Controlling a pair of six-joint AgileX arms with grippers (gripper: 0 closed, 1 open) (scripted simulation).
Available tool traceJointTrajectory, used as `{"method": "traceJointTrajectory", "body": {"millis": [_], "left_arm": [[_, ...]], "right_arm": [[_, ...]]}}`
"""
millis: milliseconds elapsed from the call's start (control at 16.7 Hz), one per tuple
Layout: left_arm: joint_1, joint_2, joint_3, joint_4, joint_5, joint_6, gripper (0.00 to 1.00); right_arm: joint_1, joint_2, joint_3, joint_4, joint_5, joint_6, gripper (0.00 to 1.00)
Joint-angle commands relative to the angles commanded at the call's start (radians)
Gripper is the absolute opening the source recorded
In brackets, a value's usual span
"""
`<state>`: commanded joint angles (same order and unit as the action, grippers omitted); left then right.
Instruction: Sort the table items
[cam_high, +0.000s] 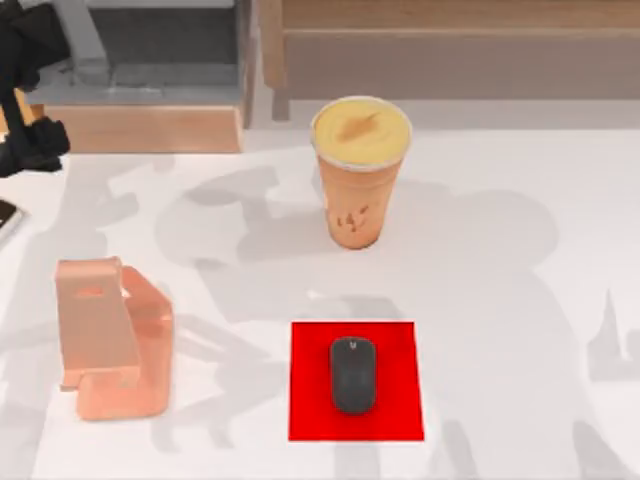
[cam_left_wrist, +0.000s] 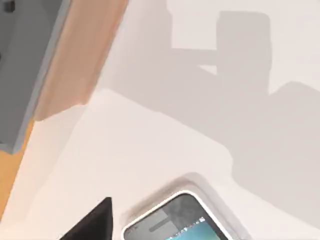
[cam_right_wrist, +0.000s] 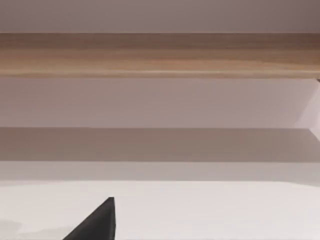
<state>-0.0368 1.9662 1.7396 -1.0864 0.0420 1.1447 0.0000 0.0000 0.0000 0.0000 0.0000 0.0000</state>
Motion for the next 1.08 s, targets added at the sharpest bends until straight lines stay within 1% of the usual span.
{"method": "traceJointTrajectory", "body": {"millis": [120, 240, 420, 540, 840, 960, 1080], "left_arm": [[0.105, 0.062, 0.006, -0.015, -0.01, -0.157, 1.0], [0.191, 0.12, 0.008, -0.028, -0.021, -0.28, 1.0], [0.274, 0.186, 0.004, -0.038, -0.032, -0.385, 1.0], [0.29, 0.199, 0.002, -0.039, -0.035, -0.403, 1.0], [0.287, 0.199, 0.0, -0.035, -0.034, -0.402, 1.0], [0.289, 0.215, -0.028, 0.002, -0.035, -0.404, 1.0], [0.289, 0.241, -0.069, 0.076, -0.034, -0.403, 1.0]], "right_arm": [[0.0, 0.0, 0.0, 0.0, 0.0, 0.0, 1.0], [0.0, 0.0, 0.0, 0.0, 0.0, 0.0, 1.0], [0.0, 0.0, 0.0, 0.0, 0.0, 0.0, 1.0], [0.0, 0.0, 0.0, 0.0, 0.0, 0.0, 1.0], [0.0, 0.0, 0.0, 0.0, 0.0, 0.0, 1.0], [0.0, 0.0, 0.0, 0.0, 0.0, 0.0, 1.0], [0.0, 0.0, 0.0, 0.0, 0.0, 0.0, 1.0]]}}
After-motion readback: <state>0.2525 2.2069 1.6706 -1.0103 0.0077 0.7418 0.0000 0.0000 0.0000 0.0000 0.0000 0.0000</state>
